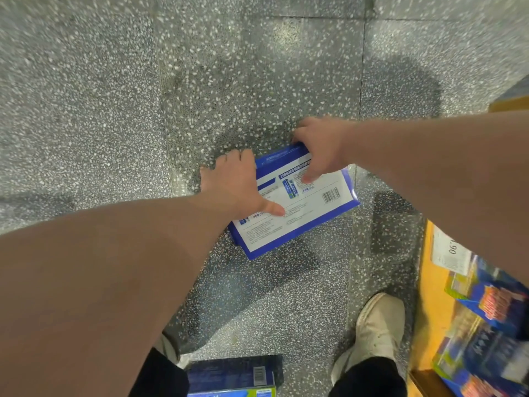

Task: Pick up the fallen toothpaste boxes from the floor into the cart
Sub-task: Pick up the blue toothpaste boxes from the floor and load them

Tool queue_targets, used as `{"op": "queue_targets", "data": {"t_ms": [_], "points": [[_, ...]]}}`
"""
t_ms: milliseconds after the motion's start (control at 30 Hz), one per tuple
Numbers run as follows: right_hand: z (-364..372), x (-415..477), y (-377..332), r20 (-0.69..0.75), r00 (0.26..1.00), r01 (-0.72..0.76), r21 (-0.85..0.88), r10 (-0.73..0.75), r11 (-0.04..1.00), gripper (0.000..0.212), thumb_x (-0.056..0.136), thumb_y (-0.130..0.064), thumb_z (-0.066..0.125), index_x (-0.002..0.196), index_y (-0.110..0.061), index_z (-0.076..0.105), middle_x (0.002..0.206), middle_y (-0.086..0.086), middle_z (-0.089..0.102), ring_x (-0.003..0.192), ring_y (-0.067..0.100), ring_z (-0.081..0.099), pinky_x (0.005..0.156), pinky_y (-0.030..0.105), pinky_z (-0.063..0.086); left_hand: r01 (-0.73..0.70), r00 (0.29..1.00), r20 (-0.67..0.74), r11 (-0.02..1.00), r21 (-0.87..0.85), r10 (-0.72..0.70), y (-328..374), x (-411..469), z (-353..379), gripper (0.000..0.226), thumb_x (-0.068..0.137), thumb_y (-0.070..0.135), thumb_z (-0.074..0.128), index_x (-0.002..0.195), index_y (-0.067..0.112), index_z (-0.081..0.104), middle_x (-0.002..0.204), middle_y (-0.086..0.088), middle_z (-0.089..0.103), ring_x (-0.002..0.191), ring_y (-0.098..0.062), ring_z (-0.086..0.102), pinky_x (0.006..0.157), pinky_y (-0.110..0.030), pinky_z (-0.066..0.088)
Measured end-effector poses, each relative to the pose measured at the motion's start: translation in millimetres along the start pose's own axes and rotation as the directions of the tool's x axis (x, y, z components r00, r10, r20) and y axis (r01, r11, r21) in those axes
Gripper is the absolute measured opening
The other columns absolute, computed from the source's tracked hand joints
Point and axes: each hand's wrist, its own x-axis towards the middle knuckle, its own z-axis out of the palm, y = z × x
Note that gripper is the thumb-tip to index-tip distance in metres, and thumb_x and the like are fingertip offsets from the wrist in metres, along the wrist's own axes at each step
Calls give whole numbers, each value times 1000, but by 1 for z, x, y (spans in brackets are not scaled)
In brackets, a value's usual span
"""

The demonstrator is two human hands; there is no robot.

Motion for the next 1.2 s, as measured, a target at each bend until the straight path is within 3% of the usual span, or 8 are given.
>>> {"op": "queue_targets", "data": {"t_ms": [167, 333, 433, 533, 667, 900, 1067, 1200], "points": [[9, -7, -4, -18, 1000, -17, 73, 18, 997, 86, 64, -52, 86, 134, -19, 49, 123, 2, 49, 106, 26, 57, 86, 43, 53, 8, 1000, 30, 1000, -24, -7, 5, -9, 2, 116, 37, 89, 79, 123, 21, 37, 117, 1, 56, 113, -25, 55, 98, -55, 45], [28, -17, -4, -17, 998, -54, 182, 58, 982, 66, 67, -50, 85, 118, -26, 50, 102, -4, 61, 86, 20, 61, 76, 41, 57, -4, 999, 36, 1000, 0, 4, 6, -15, 12, 123, 39, 89, 78, 129, 19, 33, 120, -2, 49, 112, -26, 55, 96, -54, 46], [43, -24, -5, -30, 995, -88, 242, 98, 966, 59, 69, -48, 84, 113, -30, 48, 98, -7, 63, 82, 17, 61, 73, 39, 58, -7, 1000, 19, 1000, 23, 7, 7, -21, 24, 132, 40, 93, 72, 141, 19, 28, 132, -4, 46, 122, -28, 51, 103, -57, 41], [52, -29, -7, -67, 989, -100, 351, 132, 931, 69, 66, -45, 88, 123, -30, 52, 109, -7, 64, 92, 19, 63, 81, 42, 58, 46, 999, -22, 997, 65, -45, 2, -35, 36, 138, 42, 99, 63, 149, 21, 22, 145, -7, 38, 136, -31, 40, 113, -65, 30], [60, -34, -13, -66, 989, -92, 448, 135, 889, 99, 60, -41, 92, 146, -29, 46, 125, -6, 55, 110, 22, 59, 93, 43, 54, 40, 998, 38, 999, -2, -40, -6, -46, 45, 143, 32, 88, 80, 147, 22, 24, 143, 1, 42, 135, -25, 38, 103, -54, 46], [78, -50, -15, -173, 966, -64, 560, 192, 826, 84, 64, -29, 90, 140, -25, 54, 126, -4, 56, 109, 19, 58, 94, 40, 54, 51, 994, -102, 999, -8, -51, -1, -59, 47, 120, 38, 84, 83, 133, 24, 41, 122, 4, 54, 114, -19, 52, 95, -40, 50], [105, -85, -25, -296, 932, 0, 579, 210, 815, 84, 74, -28, 84, 147, -26, 44, 149, -9, 37, 127, 18, 49, 108, 38, 45, 105, 978, -181, 994, 10, -102, 19, -94, 59, 114, 54, 72, 85, 139, 21, 29, 139, -2, 42, 131, -26, 40, 106, -47, 42], [146, -121, -36, -392, 892, 47, 576, 225, 816, 86, 75, -31, 81, 150, -28, 38, 152, -7, 27, 134, 23, 42, 109, 43, 43, 156, 962, -234, 986, 53, -139, 40, -133, 74, 98, 79, 52, 73, 150, 18, 15, 147, -6, 32, 139, -31, 30, 112, -62, 28]]}}
